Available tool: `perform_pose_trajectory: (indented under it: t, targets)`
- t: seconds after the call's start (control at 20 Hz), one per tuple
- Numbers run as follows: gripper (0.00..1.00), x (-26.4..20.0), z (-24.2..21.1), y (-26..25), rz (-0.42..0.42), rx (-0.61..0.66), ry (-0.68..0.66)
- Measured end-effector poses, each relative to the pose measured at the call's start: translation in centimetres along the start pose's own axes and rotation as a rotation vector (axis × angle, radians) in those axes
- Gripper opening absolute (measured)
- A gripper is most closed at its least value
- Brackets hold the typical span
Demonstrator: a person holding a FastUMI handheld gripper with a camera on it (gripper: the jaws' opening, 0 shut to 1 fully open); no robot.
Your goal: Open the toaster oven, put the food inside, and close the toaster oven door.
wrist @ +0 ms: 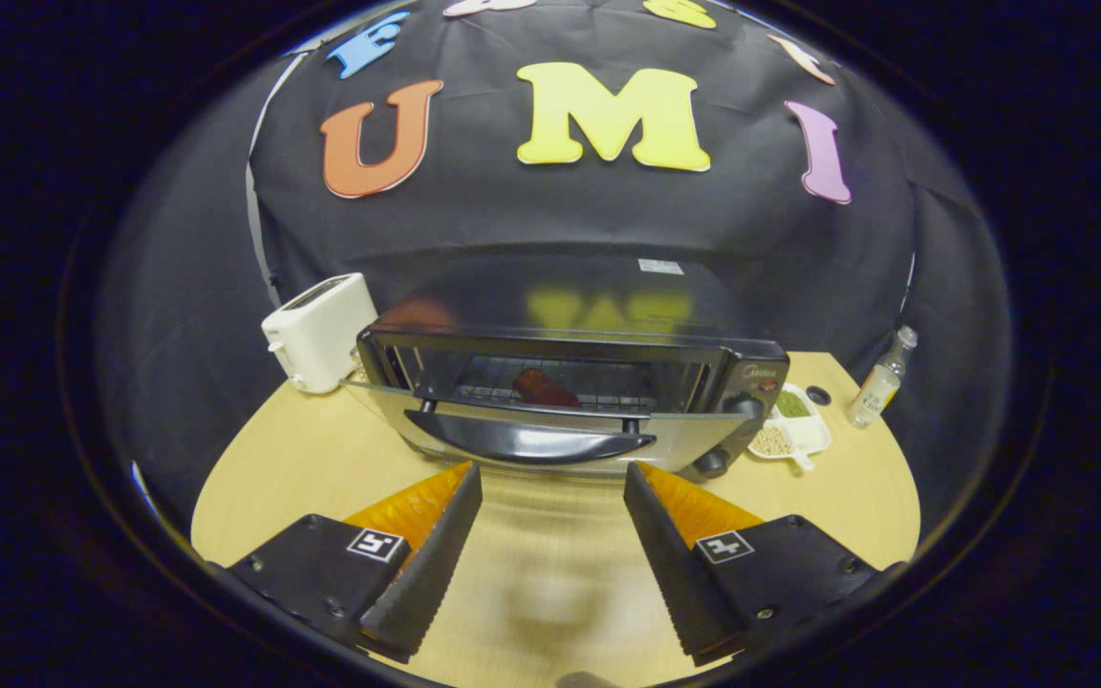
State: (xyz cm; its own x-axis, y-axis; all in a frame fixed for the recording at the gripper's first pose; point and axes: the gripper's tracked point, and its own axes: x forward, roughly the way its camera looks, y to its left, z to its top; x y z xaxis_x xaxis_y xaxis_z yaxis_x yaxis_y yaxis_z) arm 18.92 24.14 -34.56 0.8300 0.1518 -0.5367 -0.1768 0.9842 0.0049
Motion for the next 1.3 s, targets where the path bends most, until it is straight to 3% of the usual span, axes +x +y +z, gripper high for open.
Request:
perform_pose_trajectory:
  t: [0.3,0.65,0.9,1.3]
  targets:
    - [0.96,-1.1,-0.2,0.0,0.009,0.018,-0.003]
    - [0.96,-3.8,-0.6,-4.2,-0.039,0.056,-0.023]
    - [0.96,-9.6,0.6,-9.8,-0.106,0.025,-0.079]
    - [0.96,-21.1,7.4,-20.2,-0.220,0.011,-0.262]
